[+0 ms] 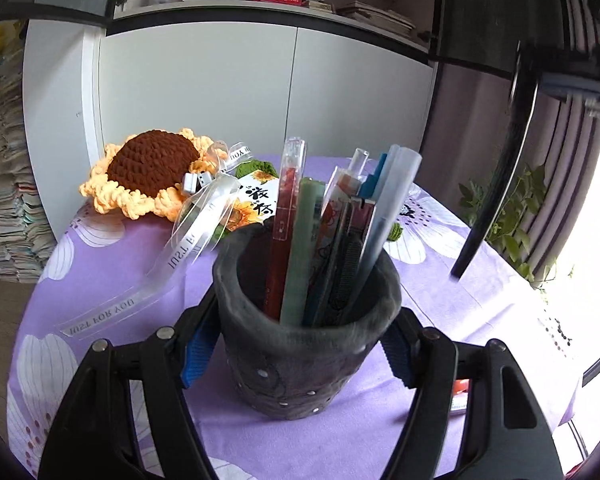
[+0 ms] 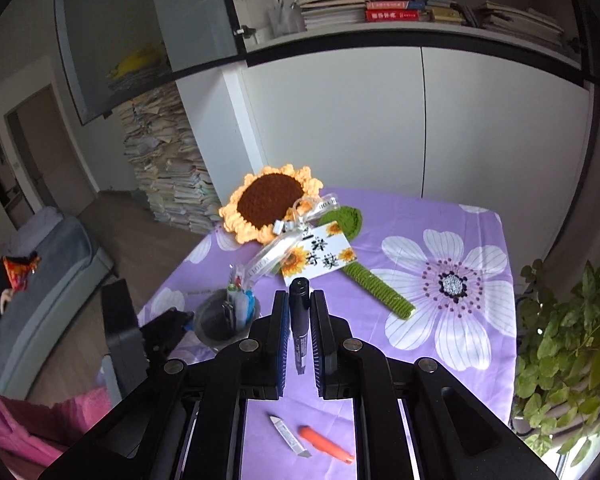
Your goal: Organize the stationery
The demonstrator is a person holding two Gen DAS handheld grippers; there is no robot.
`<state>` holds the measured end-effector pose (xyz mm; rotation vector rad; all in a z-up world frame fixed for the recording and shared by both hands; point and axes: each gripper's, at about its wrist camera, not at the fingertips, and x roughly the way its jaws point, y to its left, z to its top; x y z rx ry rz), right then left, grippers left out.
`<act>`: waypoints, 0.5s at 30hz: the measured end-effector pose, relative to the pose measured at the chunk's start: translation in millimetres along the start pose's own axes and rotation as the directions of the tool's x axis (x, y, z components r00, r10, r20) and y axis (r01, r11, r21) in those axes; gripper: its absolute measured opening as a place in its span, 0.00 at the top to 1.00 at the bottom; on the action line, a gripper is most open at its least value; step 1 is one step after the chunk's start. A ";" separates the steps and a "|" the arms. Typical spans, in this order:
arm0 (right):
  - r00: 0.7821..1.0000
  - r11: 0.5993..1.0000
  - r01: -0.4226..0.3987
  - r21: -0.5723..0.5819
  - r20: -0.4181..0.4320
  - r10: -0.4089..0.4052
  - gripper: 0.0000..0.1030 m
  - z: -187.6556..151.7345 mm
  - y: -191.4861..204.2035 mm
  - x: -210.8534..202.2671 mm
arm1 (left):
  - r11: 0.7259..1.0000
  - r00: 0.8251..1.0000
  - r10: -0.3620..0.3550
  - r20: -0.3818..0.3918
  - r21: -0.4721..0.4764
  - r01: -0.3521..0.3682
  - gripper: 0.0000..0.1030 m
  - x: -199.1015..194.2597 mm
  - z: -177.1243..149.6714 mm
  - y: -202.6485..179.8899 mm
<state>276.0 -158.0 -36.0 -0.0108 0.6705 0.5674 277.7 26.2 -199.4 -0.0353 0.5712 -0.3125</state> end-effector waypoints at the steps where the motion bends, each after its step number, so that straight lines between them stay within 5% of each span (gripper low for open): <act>1: 1.000 1.000 -0.005 -0.010 0.022 0.006 0.89 2.9 4.3 -6.8 | 1.000 1.000 -0.001 0.000 -0.001 0.001 0.33 0.0 0.2 0.2; 7: 0.986 0.989 -0.097 -0.109 0.126 0.110 0.89 33.0 39.6 -38.9 | 1.000 1.000 0.002 -0.003 0.013 -0.002 0.33 0.7 -1.0 -5.5; 15: 0.985 0.971 -0.162 -0.175 0.029 0.169 0.89 36.8 67.3 14.8 | 1.000 1.000 0.005 -0.002 0.019 -0.005 0.33 1.1 -1.6 -6.2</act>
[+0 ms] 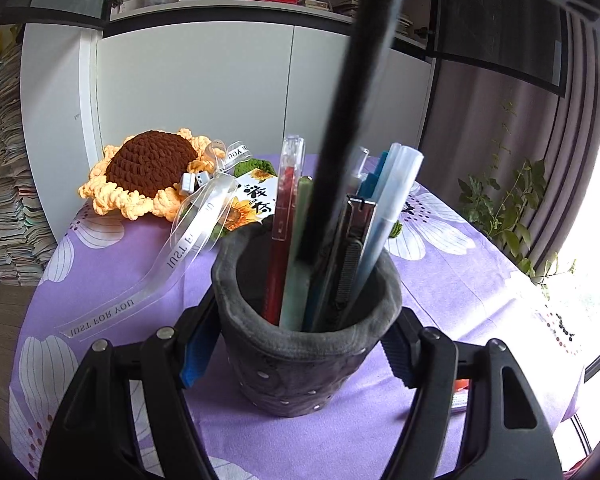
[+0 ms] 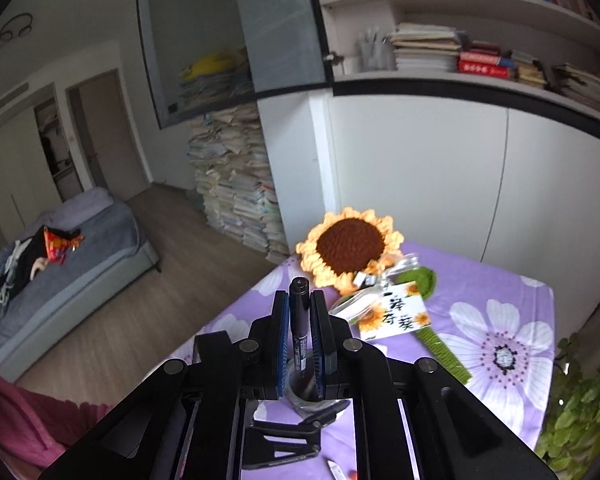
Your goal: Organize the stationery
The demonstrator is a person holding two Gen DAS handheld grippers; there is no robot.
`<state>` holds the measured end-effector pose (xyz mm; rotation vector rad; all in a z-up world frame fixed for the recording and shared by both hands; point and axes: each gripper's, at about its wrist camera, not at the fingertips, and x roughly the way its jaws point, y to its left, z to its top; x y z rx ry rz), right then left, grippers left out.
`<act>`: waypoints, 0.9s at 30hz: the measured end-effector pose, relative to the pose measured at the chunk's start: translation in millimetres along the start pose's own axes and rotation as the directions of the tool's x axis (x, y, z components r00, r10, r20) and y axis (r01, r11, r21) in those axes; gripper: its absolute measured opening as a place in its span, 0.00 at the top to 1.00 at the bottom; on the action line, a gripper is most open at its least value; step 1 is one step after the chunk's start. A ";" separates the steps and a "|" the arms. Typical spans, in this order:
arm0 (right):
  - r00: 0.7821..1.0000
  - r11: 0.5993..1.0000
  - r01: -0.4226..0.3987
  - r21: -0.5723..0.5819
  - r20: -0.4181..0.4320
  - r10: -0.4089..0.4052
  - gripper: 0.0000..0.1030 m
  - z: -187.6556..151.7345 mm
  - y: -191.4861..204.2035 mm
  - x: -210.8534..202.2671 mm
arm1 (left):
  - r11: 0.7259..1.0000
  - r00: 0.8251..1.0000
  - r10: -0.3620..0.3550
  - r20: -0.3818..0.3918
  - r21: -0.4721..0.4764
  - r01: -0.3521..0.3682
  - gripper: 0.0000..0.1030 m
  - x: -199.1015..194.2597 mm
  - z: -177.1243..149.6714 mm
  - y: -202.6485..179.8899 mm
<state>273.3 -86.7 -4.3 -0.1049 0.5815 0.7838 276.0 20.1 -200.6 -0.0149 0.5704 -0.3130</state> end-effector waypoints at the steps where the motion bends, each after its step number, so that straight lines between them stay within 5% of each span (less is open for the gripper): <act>1: 1.000 1.000 0.004 -0.004 -0.017 -0.004 0.89 -2.5 -0.2 10.1 | 1.000 1.000 0.000 0.000 0.000 0.000 0.33 -0.2 -0.1 -0.1; 11: 0.988 1.000 0.000 -0.005 -0.155 0.000 0.89 -30.2 -9.4 74.3 | 1.000 1.000 -0.005 -0.003 -0.006 0.005 0.32 0.4 -0.2 1.0; 20: 0.996 0.991 0.017 0.129 -0.093 -0.005 0.87 -45.3 -42.4 24.5 | 1.000 1.000 -0.006 -0.003 -0.010 0.006 0.32 0.0 0.2 -0.8; 25: 0.990 0.985 0.083 0.152 -0.124 -0.065 0.52 -77.9 -59.2 -2.8 | 1.000 1.000 -0.003 -0.004 -0.008 0.003 0.32 0.1 0.4 -1.3; 27: 0.977 0.983 0.122 0.135 -0.193 -0.094 0.52 -98.2 -62.5 0.1 | 1.000 1.000 -0.001 -0.005 -0.007 0.001 0.32 0.3 0.5 -1.2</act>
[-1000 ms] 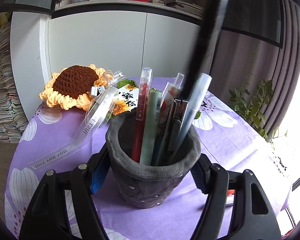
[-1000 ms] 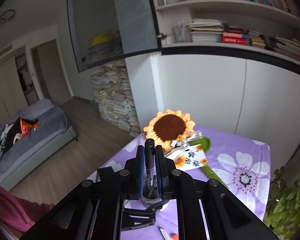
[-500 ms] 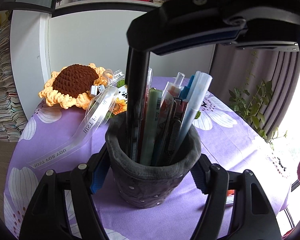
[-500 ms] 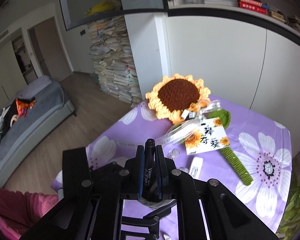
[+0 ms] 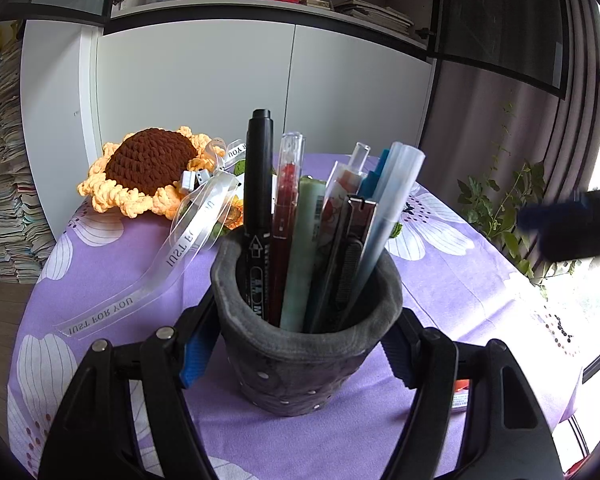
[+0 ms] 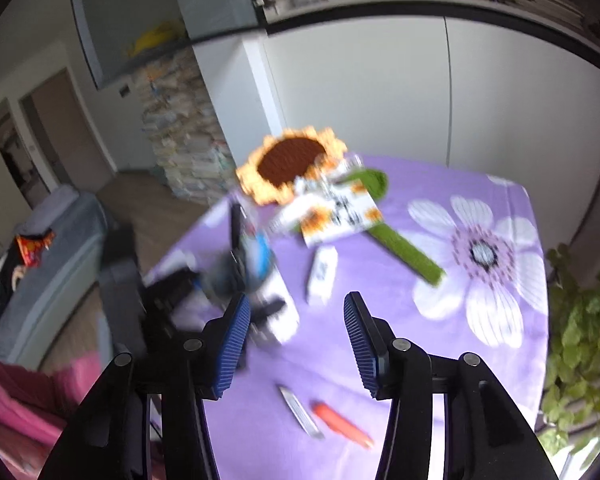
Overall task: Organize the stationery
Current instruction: 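Move the right tool to the orange highlighter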
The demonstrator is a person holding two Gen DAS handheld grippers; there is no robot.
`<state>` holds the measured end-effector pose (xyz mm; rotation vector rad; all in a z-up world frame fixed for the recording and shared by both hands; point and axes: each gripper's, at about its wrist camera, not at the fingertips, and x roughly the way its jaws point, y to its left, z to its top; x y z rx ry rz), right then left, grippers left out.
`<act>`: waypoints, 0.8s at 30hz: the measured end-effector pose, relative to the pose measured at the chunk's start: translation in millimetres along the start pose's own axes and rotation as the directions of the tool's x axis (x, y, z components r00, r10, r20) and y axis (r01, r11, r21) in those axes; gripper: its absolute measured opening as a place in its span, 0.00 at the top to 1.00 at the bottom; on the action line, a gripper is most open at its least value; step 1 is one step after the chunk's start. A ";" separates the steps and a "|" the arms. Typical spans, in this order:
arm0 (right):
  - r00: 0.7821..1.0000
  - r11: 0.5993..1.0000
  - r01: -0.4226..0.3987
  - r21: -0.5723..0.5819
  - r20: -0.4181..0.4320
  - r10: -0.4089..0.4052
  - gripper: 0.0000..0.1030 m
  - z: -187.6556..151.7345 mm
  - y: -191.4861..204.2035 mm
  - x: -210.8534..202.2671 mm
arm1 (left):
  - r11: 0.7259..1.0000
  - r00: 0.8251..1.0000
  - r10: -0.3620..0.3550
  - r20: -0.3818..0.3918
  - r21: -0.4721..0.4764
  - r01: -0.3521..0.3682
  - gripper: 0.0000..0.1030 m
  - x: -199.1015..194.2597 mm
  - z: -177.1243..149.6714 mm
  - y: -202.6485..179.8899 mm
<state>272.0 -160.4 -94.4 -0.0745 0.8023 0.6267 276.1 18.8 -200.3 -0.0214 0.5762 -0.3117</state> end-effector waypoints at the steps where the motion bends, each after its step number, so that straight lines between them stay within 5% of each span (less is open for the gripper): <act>1: 0.999 1.000 0.021 -0.005 -0.033 -0.021 0.52 -6.6 -2.5 4.6 | 1.000 1.000 0.000 -0.001 0.000 0.000 0.32 0.4 -0.1 0.3; 6: 0.980 0.995 0.101 -0.024 -0.168 -0.104 0.52 -47.0 -16.6 22.4 | 1.000 1.000 0.013 0.000 0.004 -0.013 0.31 -2.4 -2.0 -0.4; 11: 0.972 0.992 0.112 0.051 -0.213 -0.099 0.52 -81.0 -38.1 19.8 | 1.000 1.000 0.016 0.001 0.014 -0.016 0.30 -4.5 0.8 -1.4; 18: 0.955 0.991 0.132 -0.022 -0.267 -0.133 0.52 -90.4 -28.5 25.0 | 1.000 0.999 0.024 0.034 0.007 -0.024 0.23 -8.4 6.2 1.7; 24: 0.922 0.971 0.224 -0.089 -0.303 -0.240 0.57 -93.8 -27.4 46.5 | 0.998 0.998 0.022 0.051 0.062 -0.025 0.33 -9.2 2.4 -5.8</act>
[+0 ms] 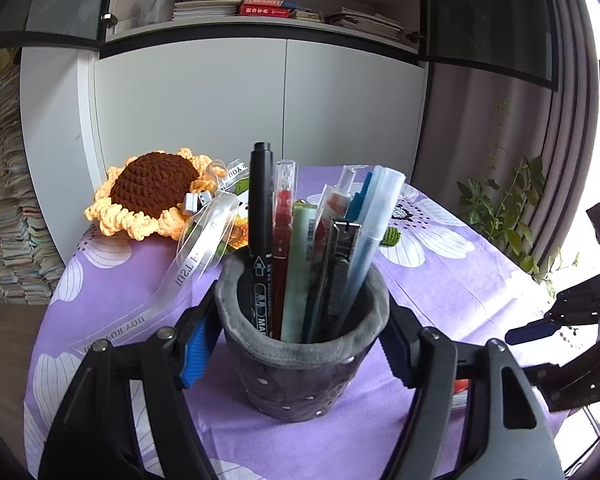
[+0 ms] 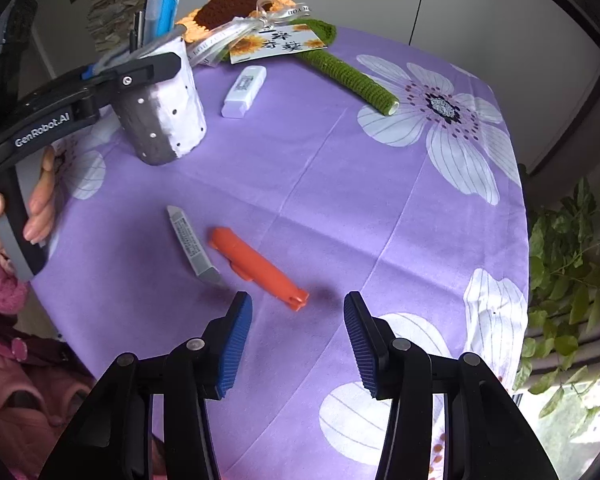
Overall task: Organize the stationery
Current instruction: 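Move the right tool to the orange highlighter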
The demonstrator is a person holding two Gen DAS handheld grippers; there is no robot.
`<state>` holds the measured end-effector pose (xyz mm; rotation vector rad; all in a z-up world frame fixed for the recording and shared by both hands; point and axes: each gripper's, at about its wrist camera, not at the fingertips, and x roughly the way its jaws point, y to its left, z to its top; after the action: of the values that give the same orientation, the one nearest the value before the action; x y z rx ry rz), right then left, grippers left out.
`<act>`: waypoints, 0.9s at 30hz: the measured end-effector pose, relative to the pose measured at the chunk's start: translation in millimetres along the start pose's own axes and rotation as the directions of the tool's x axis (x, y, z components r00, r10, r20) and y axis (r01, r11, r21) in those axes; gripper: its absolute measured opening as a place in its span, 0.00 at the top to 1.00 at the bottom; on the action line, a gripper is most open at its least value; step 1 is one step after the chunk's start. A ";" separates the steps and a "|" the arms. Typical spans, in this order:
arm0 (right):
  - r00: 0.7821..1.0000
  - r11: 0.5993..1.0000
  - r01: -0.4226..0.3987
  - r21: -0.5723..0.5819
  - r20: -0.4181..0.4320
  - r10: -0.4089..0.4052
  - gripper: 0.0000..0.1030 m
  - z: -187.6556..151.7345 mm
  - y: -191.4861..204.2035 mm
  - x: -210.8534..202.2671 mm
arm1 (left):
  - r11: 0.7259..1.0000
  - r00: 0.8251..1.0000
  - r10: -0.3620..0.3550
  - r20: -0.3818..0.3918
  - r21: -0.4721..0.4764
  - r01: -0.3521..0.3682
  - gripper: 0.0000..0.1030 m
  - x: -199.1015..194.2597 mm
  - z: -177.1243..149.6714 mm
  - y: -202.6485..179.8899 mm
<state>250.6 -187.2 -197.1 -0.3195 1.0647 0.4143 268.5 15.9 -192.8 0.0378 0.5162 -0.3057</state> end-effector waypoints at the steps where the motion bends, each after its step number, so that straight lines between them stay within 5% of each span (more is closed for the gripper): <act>1: 1.000 1.000 0.014 -0.003 -0.006 -0.014 0.66 1.3 -0.4 3.5 | 1.000 1.000 0.000 0.003 0.002 0.000 0.33 -0.1 -0.5 0.1; 4: 1.000 0.999 0.017 0.041 0.007 -0.017 0.79 9.8 -8.8 8.1 | 1.000 1.000 -0.007 0.010 -0.008 0.007 0.33 -0.1 -1.4 2.8; 7: 0.997 0.992 0.065 0.110 0.033 -0.069 0.79 22.4 -25.5 14.7 | 1.000 1.000 -0.005 0.015 -0.003 0.005 0.33 -0.8 -2.5 1.5; 11: 0.999 0.971 -0.004 0.238 0.042 -0.006 0.79 30.0 -44.3 16.7 | 1.000 1.000 -0.007 0.015 -0.005 0.007 0.33 -0.2 -2.4 2.0; 17: 0.983 0.855 -0.170 0.491 0.023 0.182 0.79 17.9 -61.9 15.5 | 1.000 1.000 -0.005 0.013 -0.003 0.005 0.33 0.2 -2.3 2.0; 21: 0.974 0.845 -0.206 0.494 0.020 0.226 0.79 15.2 -47.6 11.0 | 1.000 1.000 -0.006 0.014 -0.004 0.006 0.33 -0.1 -2.5 1.2; 24: 0.948 0.781 -0.285 0.556 0.041 0.316 0.79 18.6 -46.2 18.8 | 1.000 1.000 -0.007 0.014 -0.005 0.007 0.33 -0.2 -2.5 1.1; 27: 0.946 0.737 -0.280 0.615 0.048 0.320 0.79 27.2 -49.2 28.0 | 1.000 1.000 -0.010 0.016 -0.011 0.010 0.33 -0.7 -2.6 1.5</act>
<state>306.7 -213.4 -207.1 0.4411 1.2561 0.3203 267.1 17.8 -194.7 0.0219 0.5027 -0.3130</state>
